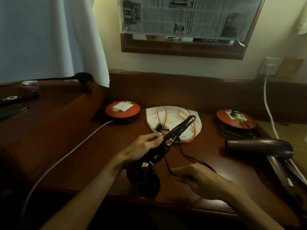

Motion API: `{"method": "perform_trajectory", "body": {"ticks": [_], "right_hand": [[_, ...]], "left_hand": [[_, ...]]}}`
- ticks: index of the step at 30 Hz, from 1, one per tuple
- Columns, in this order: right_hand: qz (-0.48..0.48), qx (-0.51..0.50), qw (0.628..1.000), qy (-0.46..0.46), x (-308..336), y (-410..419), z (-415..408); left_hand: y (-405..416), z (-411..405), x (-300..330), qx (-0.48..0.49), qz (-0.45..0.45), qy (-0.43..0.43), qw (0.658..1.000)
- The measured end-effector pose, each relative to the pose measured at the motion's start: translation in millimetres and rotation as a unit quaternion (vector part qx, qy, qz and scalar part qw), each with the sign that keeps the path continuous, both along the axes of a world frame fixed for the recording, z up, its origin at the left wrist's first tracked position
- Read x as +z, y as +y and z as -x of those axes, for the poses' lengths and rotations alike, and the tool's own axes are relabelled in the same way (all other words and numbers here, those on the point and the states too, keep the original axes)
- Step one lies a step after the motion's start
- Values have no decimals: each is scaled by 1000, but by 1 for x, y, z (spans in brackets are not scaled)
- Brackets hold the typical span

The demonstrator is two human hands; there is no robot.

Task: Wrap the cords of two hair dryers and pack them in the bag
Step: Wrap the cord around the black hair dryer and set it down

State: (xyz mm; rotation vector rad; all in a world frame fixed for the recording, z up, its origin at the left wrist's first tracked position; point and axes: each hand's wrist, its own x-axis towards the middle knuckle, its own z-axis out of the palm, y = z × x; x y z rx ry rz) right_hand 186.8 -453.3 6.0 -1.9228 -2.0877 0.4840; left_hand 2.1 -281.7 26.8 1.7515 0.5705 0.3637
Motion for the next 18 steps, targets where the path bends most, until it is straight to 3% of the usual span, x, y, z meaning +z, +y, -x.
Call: {"method": "perform_trajectory", "body": {"ticks": [5,10,13,16,18], "right_hand": [[42,4,993,114,-5,-8,-12],[36,-39,956,288,6,-27,-43],[48,-55,954,289,8,-24,-58],[87,-92,967,221,-5,-2,-66],[103,-92,974,182,-14,19,-66]], "left_hand": [[-19,0,-18,5,-15,-40,999],[-12,8,-23,-5,16,-87,996],[-16,8,-24,-26,20,-92,995],[-20,11,-24,-51,14,-77,996],[-26,14,-22,-79,-41,-37,995]]}}
